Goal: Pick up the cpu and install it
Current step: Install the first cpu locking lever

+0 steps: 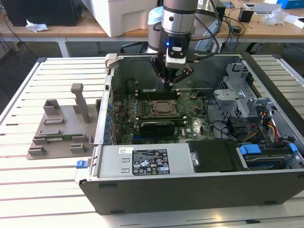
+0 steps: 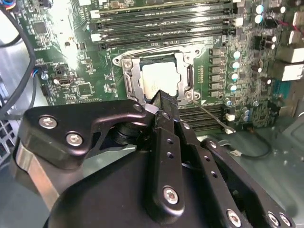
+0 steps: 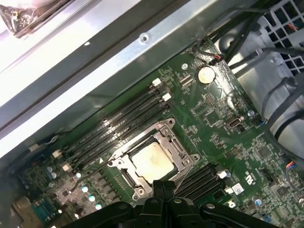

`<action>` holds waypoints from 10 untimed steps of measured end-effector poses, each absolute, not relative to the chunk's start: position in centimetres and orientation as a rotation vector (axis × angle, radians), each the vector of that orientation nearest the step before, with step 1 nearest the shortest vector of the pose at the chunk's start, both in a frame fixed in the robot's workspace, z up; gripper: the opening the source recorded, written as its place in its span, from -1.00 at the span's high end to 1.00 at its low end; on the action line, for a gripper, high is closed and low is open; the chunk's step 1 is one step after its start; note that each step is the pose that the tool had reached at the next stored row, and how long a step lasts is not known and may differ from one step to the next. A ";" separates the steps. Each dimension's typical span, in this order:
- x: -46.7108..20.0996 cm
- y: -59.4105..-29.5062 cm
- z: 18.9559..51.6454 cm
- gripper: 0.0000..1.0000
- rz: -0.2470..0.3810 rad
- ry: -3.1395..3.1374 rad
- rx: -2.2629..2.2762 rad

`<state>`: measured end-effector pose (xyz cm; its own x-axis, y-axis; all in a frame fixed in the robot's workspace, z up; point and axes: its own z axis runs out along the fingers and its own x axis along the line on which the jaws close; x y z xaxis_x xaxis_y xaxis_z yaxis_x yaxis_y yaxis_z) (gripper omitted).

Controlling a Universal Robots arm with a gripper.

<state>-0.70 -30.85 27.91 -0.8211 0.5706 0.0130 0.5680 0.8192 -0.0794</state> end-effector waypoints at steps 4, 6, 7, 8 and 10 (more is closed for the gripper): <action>-0.7 -30.8 27.9 0.79 0.113 -2.987 -0.849; -0.7 -30.8 27.9 0.79 0.114 -2.996 -0.818; -0.7 -30.8 27.9 0.79 0.114 -3.003 -0.796; -0.7 -30.8 27.9 0.79 0.114 -3.008 -0.779; -0.7 -30.8 27.9 0.79 0.115 -3.025 -0.716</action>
<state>-0.70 -30.85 27.91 -0.8935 0.4488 0.0131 0.4465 0.8913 -0.0793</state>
